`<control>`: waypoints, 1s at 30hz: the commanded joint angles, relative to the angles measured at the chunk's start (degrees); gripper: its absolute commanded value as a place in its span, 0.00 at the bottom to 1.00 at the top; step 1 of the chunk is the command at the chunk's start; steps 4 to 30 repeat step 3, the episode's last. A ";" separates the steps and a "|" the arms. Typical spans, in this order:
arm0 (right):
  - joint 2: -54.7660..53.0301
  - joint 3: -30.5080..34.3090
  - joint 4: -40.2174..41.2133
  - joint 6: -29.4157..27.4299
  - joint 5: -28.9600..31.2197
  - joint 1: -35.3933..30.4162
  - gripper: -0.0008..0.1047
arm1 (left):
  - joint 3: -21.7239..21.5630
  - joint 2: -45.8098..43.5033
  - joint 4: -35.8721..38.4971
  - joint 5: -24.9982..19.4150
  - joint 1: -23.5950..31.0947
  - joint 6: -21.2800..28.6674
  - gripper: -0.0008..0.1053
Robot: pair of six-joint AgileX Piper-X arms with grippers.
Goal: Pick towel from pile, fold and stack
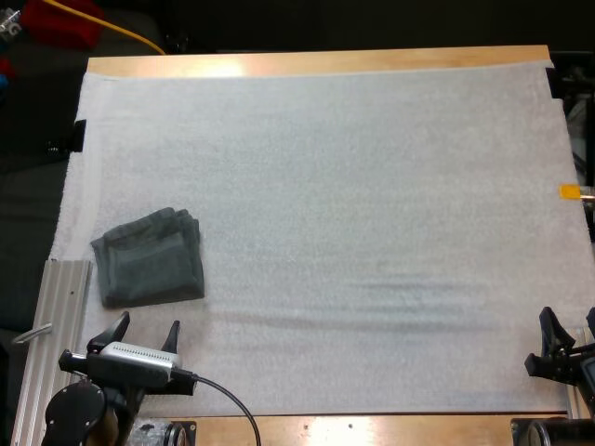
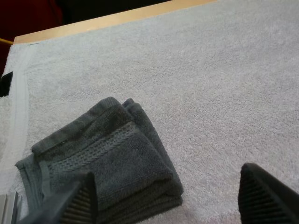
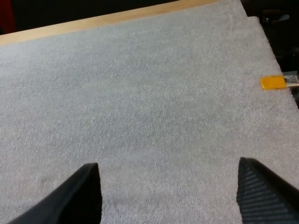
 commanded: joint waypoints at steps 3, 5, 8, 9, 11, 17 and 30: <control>-2.13 -0.04 -0.23 -0.08 0.03 -0.20 0.58 | -0.10 -8.02 -0.55 -0.46 0.00 -0.36 0.58; -2.13 -0.04 -0.23 -0.08 0.03 -0.20 0.58 | -0.10 -8.02 -0.55 -0.46 0.00 -0.36 0.58; -2.13 -0.04 -0.23 -0.08 0.03 -0.20 0.58 | -0.10 -8.02 -0.55 -0.46 0.00 -0.36 0.58; -2.13 -0.04 -0.23 -0.08 0.03 -0.20 0.58 | -0.10 -8.02 -0.55 -0.46 0.00 -0.36 0.58; -2.13 -0.04 -0.23 -0.08 0.03 -0.20 0.58 | -0.10 -8.02 -0.55 -0.46 0.00 -0.36 0.58; -2.13 -0.04 -0.23 -0.08 0.03 -0.20 0.58 | -0.10 -8.02 -0.55 -0.46 0.00 -0.36 0.58; -2.13 -0.04 -0.23 -0.08 0.03 -0.20 0.58 | -0.10 -8.02 -0.55 -0.46 0.00 -0.36 0.58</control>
